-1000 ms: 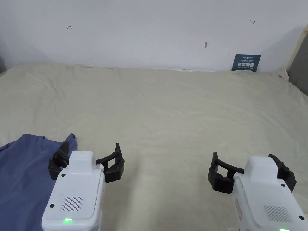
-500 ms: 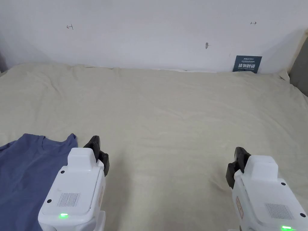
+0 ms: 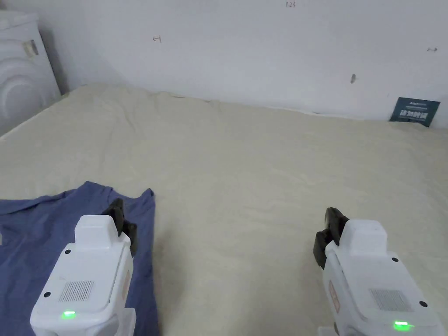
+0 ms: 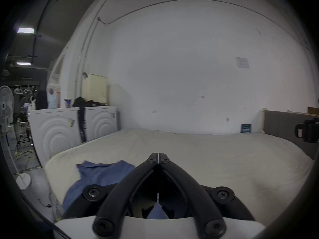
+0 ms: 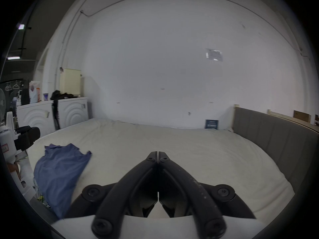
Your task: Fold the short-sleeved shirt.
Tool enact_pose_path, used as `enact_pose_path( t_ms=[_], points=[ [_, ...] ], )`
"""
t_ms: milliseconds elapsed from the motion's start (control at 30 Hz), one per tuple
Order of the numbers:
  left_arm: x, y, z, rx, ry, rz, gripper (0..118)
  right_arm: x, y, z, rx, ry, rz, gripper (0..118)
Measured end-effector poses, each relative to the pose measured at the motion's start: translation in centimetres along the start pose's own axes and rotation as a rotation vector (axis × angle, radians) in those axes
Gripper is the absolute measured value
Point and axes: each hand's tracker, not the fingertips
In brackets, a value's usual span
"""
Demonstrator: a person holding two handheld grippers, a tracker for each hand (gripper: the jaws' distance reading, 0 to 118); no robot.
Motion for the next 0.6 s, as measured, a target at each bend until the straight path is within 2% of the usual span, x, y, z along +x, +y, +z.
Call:
enact_pose_path(
  t_ms=[333, 600],
  points=[
    [-12.2, 0.8, 3.4, -0.011, 0.301, 0.008, 0, -9.9, 1.6, -2.9, 0.029, 0.259, 0.023, 0],
    [-17.4, 1.5, 6.7, -0.013, 0.418, 0.009, 0, -15.1, 1.5, -3.3, 0.028, 0.380, 0.027, 0]
  ],
)
